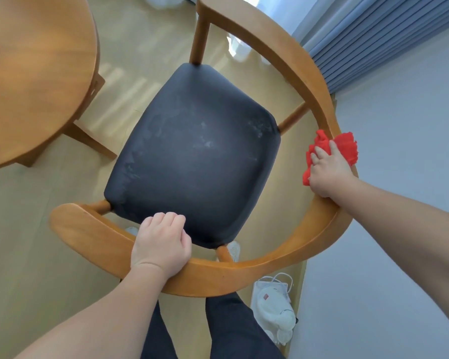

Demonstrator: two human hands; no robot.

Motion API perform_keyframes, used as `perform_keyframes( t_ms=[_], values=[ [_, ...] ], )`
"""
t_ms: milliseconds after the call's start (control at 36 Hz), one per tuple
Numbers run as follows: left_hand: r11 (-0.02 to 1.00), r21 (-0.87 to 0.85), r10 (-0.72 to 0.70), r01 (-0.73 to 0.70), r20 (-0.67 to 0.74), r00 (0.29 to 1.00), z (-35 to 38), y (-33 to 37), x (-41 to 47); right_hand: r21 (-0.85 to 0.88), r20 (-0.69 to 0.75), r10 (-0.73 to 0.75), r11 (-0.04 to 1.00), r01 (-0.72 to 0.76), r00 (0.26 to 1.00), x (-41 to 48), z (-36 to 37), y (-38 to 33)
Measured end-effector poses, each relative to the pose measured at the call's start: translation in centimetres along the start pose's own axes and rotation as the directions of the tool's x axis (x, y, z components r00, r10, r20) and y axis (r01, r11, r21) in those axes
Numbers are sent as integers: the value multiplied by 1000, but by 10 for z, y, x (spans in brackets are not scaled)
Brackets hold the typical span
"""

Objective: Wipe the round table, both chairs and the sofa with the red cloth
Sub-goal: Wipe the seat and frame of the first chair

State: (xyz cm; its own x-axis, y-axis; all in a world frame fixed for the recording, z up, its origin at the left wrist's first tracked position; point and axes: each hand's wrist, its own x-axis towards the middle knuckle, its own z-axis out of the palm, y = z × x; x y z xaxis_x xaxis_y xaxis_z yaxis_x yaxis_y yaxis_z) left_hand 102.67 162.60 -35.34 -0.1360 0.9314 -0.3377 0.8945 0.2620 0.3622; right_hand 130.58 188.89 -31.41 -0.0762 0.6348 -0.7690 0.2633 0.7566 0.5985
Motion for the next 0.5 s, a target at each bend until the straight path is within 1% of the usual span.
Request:
perform_keyframes(
  t_ms=[167,250,333,417,500],
  values=[
    [1000,-1,-19,19,40,999,-2,0,-3,43,-11,-54,998,54,998,-10,6,-7],
    [1000,11,-24,24,55,998,-3,1,-1,50,-12,-2,999,3,1000,-3,6,-2],
    [1000,7,-30,29,125,992,-3,3,3,29,-7,54,998,-54,998,6,3,3],
    [999,47,7,-15,162,987,0,3,11,16,-5,79,997,-79,997,15,-1,7],
    [994,62,81,-88,111,991,0,2,34,-1,-25,72,997,-72,997,19,-4,13]
  ],
)
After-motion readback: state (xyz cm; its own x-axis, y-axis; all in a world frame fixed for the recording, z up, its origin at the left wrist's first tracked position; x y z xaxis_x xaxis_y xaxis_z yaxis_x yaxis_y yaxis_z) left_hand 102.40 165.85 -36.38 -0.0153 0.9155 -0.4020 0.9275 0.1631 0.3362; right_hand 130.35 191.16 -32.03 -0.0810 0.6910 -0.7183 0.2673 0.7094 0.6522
